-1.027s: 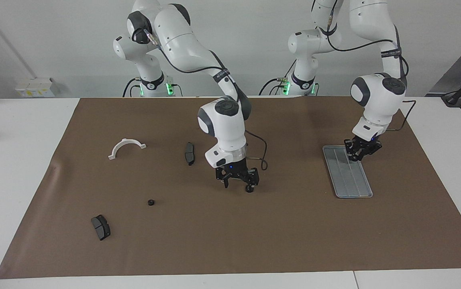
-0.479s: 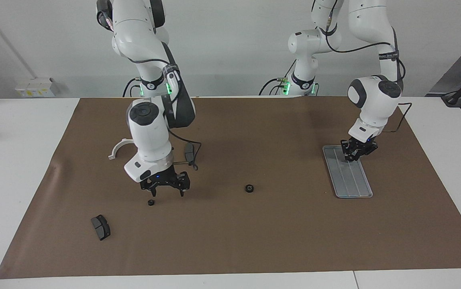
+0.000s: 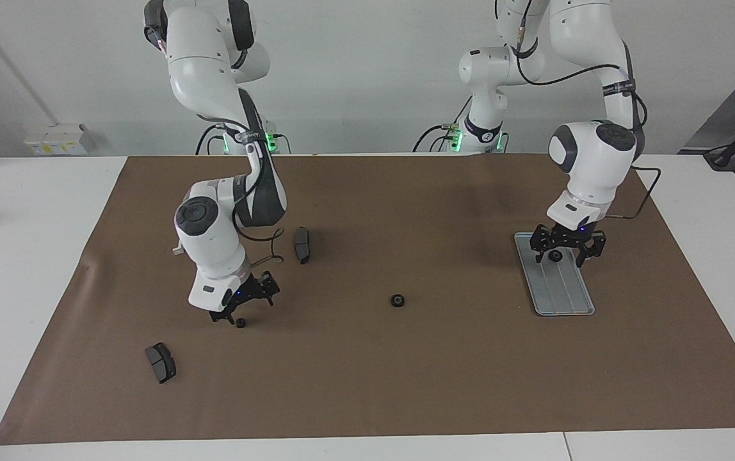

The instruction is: Pick bearing gear from pile to tray

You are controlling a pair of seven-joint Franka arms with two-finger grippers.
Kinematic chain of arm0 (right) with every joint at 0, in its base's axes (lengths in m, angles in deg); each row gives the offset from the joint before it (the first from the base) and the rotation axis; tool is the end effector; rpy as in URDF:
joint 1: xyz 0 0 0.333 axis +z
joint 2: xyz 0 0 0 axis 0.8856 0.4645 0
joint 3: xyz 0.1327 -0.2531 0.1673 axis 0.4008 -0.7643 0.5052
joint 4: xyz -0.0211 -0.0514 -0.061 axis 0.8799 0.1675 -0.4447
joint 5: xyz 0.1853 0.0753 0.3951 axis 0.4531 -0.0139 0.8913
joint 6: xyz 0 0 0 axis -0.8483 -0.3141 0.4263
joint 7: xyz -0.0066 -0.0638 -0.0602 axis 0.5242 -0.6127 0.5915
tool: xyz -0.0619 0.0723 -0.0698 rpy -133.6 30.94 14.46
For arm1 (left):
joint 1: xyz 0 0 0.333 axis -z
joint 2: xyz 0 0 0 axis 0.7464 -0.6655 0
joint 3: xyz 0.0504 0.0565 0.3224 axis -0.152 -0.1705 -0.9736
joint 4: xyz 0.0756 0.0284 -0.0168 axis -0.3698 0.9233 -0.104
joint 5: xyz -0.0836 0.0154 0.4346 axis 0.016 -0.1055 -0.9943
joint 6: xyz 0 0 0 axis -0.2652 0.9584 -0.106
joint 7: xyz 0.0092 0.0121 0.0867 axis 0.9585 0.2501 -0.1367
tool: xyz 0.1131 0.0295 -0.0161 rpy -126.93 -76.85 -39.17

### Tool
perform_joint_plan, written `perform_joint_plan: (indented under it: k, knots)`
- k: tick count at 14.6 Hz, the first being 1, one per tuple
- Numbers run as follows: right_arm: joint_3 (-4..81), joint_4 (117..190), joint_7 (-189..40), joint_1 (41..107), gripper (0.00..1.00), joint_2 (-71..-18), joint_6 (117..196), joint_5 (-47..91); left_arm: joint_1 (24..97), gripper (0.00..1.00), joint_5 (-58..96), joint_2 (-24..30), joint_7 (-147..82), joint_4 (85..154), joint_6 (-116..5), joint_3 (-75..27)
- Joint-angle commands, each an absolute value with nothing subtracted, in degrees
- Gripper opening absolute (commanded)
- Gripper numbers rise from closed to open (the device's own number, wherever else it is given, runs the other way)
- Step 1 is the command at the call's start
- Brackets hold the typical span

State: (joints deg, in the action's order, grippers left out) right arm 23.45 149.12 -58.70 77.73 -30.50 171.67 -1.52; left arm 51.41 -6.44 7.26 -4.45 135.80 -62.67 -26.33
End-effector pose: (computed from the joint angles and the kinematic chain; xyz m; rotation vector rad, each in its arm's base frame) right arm 0.7142 0.1096 0.2687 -3.0261 -0.7521 -0.1253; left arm 0.6104 -0.0414 0.3355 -3.0689 0.4372 -0.3839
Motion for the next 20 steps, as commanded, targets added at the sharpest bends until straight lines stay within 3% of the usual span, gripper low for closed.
perform_joint_plan:
  k: [1,3,5,7,11,17,18,20]
  knots:
    - [24.1,151.7,-53.0,75.7,1.00,-31.8,173.9,-0.7,58.4,1.00,-6.0,4.6,-8.5,130.9,-61.5,-27.2]
    - [24.1,151.7,-52.6,75.6,0.87,-31.7,174.0,-0.7,62.1,1.00,-6.0,2.4,-9.2,126.7,-61.1,-27.0]
    - [24.1,151.6,-51.3,75.5,0.64,-31.7,174.4,-0.7,65.3,1.00,-5.9,0.4,-9.3,123.4,-61.1,-27.0]
    - [24.1,151.6,-51.1,75.4,0.55,-31.5,176.2,-0.5,68.0,1.00,-5.9,-2.1,-11.2,121.3,-61.6,-27.0]
    - [24.1,152.0,-48.9,75.2,0.48,-31.4,177.6,-0.3,74.0,1.00,-5.0,-9.2,-15.6,114.1,-61.8,-26.9]
    - [24.1,154.9,-47.0,75.1,0.40,-31.7,181.9,-0.3,80.4,1.00,0.6,-14.6,-17.0,113.9,-69.5,-27.0]
    - [24.1,154.9,-46.9,75.1,0.34,-31.7,181.9,-0.3,80.6,1.00,0.6,-14.7,-17.0,114.1,-69.7,-27.0]
    - [24.1,154.9,-46.2,75.1,0.00,-31.7,181.8,-0.4,81.5,1.00,0.6,-14.7,-17.1,115.1,-70.4,-27.2]
